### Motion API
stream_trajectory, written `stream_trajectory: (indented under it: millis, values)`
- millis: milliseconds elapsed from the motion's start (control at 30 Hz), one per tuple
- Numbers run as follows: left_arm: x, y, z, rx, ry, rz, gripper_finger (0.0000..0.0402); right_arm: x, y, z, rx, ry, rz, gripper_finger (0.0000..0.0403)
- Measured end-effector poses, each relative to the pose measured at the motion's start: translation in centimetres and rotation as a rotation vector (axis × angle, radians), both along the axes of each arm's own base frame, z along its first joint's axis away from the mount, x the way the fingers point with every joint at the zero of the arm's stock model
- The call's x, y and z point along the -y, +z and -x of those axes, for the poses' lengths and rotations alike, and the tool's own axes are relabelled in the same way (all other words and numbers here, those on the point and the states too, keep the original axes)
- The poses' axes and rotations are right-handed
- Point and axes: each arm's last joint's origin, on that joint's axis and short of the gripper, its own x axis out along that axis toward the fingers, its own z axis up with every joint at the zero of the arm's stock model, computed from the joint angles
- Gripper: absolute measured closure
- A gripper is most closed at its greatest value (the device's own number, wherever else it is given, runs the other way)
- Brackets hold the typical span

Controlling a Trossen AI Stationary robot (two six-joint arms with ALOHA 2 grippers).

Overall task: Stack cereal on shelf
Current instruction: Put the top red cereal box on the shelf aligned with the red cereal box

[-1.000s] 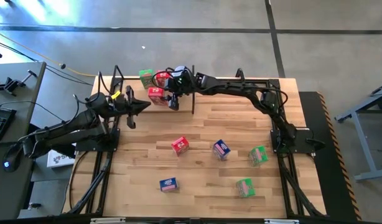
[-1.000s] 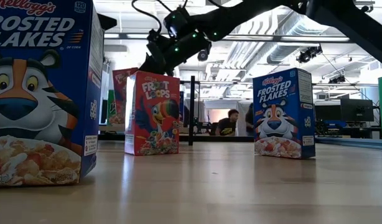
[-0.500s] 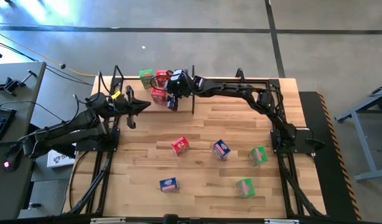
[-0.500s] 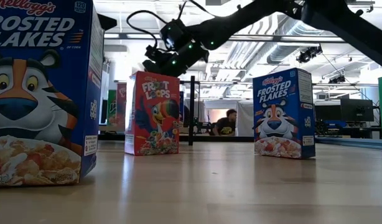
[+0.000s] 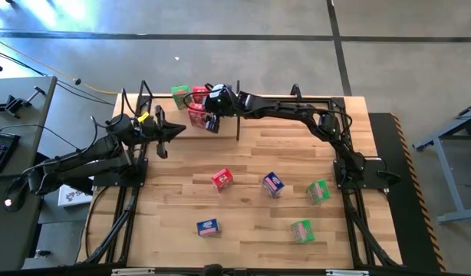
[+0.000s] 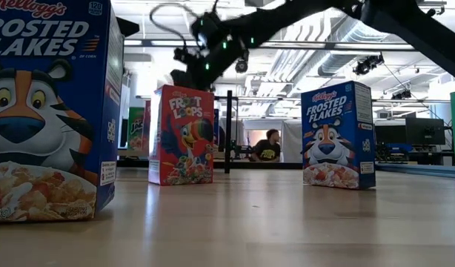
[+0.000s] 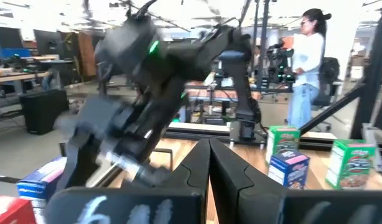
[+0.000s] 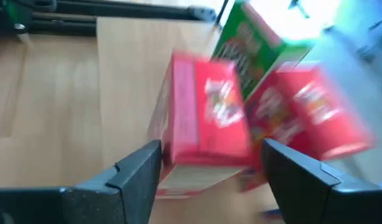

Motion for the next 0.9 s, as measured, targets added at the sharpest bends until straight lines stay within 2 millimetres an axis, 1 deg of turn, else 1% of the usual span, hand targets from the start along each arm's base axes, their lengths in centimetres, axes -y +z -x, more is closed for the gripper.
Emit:
stream_trajectory:
  millis: [133,233,267,333,400,500,567,600,633,733,800,900]
  values:
    - [-0.1,-0.1,0.1,-0.015,0.054,0.000,0.0401,-2.0,4.7,0.5,-0.063,0.016,0.125,0.0144]
    - [-0.1,-0.3,0.2,-0.030,0.057,-0.007,0.0401,-3.5,7.9,1.6,-0.141,0.040,0.126,0.0151]
    - [-0.1,-0.3,0.2,-0.034,0.061,-0.011,0.0401,-4.0,8.7,2.0,-0.167,0.043,0.110,0.0159]
    - [-0.1,-0.4,0.2,-0.047,0.069,-0.012,0.0401,-5.0,9.5,2.9,-0.180,0.044,0.100,0.0185]
    - [-0.2,-0.6,0.2,-0.067,0.078,-0.015,0.0401,-5.9,9.3,4.2,-0.242,0.048,0.079,0.0225]
    - [-0.2,-0.8,0.1,-0.088,0.080,-0.012,0.0401,-6.8,8.5,5.8,-0.283,0.018,0.025,0.0304]
    - [-0.3,-1.0,-0.1,-0.105,0.079,-0.004,0.0401,-7.5,7.1,6.5,-0.290,0.007,-0.001,0.0362]
    - [-0.4,-1.2,-0.3,-0.115,0.079,0.000,0.0401,-7.8,6.3,6.9,-0.275,0.006,-0.009,0.0382]
    - [-0.5,-1.4,-0.5,-0.132,0.078,0.004,0.0401,-8.2,5.2,7.3,-0.262,0.005,-0.013,0.0391]
    - [-0.9,-2.2,-1.4,-0.195,0.071,0.027,0.0401,-9.4,3.0,8.7,-0.106,-0.002,-0.021,0.0381]
    - [-1.3,-2.9,-2.0,-0.247,0.078,0.049,0.0401,-10.1,1.7,10.1,-0.002,-0.007,-0.021,0.0380]
    - [-2.0,-3.3,-3.0,-0.323,0.153,0.083,0.0401,-10.8,0.7,12.4,0.153,-0.032,0.003,0.0393]
